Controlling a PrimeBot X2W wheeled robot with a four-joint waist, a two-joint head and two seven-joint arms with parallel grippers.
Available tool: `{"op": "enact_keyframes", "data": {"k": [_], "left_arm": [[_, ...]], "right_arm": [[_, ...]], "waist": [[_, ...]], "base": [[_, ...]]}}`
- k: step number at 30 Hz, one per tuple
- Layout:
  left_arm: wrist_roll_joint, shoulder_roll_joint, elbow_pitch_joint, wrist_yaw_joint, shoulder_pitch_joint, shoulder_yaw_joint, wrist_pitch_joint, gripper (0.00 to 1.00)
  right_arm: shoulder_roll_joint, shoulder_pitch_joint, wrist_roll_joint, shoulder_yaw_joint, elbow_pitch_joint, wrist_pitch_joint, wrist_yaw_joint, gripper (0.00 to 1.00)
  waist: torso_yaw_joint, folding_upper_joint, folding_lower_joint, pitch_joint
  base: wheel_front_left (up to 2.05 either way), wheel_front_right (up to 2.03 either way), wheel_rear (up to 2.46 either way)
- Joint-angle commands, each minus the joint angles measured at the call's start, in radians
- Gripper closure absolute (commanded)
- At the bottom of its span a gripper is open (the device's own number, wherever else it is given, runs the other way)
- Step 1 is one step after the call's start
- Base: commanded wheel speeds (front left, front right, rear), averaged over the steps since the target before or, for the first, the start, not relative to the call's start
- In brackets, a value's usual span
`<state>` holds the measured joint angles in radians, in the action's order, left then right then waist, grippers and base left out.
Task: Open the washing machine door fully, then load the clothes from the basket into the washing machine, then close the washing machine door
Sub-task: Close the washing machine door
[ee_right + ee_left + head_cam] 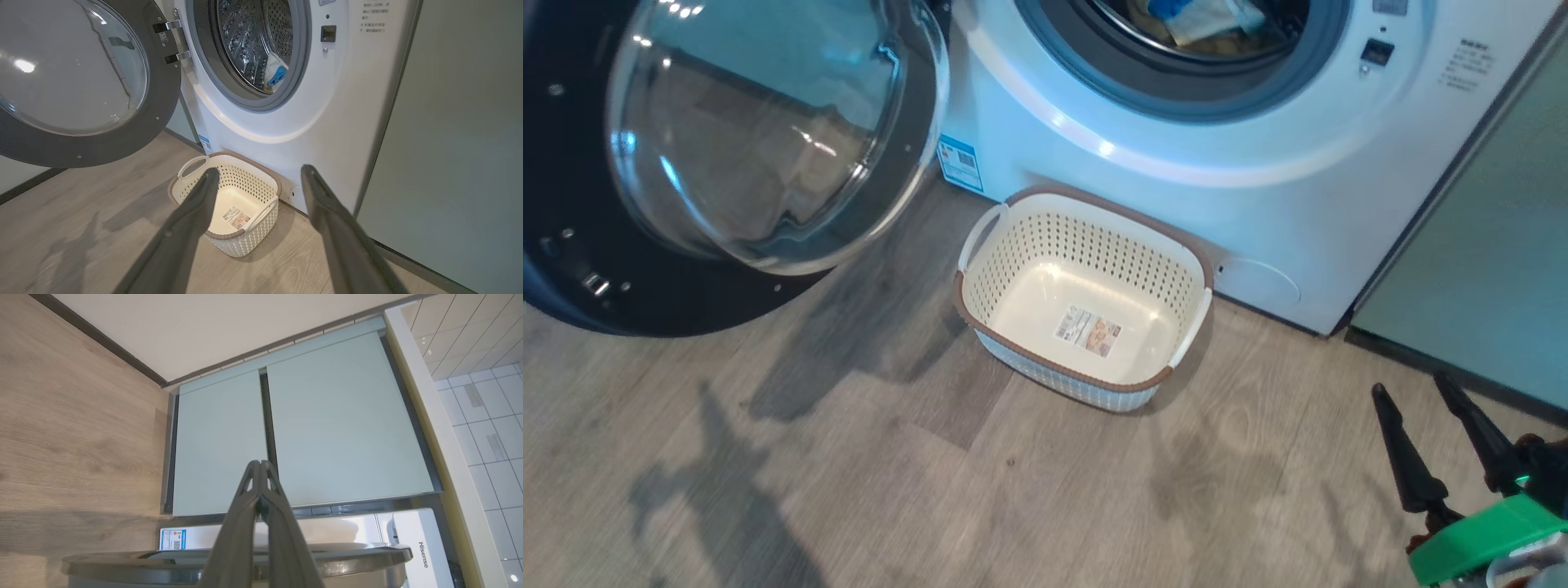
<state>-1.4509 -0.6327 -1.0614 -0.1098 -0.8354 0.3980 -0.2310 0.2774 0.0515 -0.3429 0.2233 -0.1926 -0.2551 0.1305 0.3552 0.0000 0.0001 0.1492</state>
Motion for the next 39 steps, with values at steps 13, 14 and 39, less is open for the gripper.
{"op": "enact_keyframes", "data": {"k": [13,14,39], "left_arm": [[0.051,-0.112,-0.049,0.008,-0.147,-0.065,-0.096,1.0],[0.055,-0.109,-0.051,0.006,-0.155,-0.074,-0.105,1.0],[0.093,-0.036,-0.041,-0.019,-0.203,-0.197,-0.327,1.0]], "right_arm": [[0.062,0.049,-0.01,0.019,0.04,-0.007,0.0,0.0],[0.064,0.049,-0.01,0.019,0.04,-0.007,0.0,0.0],[0.056,0.049,-0.01,0.027,0.031,-0.007,0.0,0.0]], "waist": [[-0.019,0.0,-0.0001,0.062],[-0.019,0.0,-0.0001,0.063],[-0.016,0.0,-0.0001,0.055]], "base": [[0.0,0.0,0.0],[0.0,0.0,0.0],[0.0,0.0,0.0]]}}
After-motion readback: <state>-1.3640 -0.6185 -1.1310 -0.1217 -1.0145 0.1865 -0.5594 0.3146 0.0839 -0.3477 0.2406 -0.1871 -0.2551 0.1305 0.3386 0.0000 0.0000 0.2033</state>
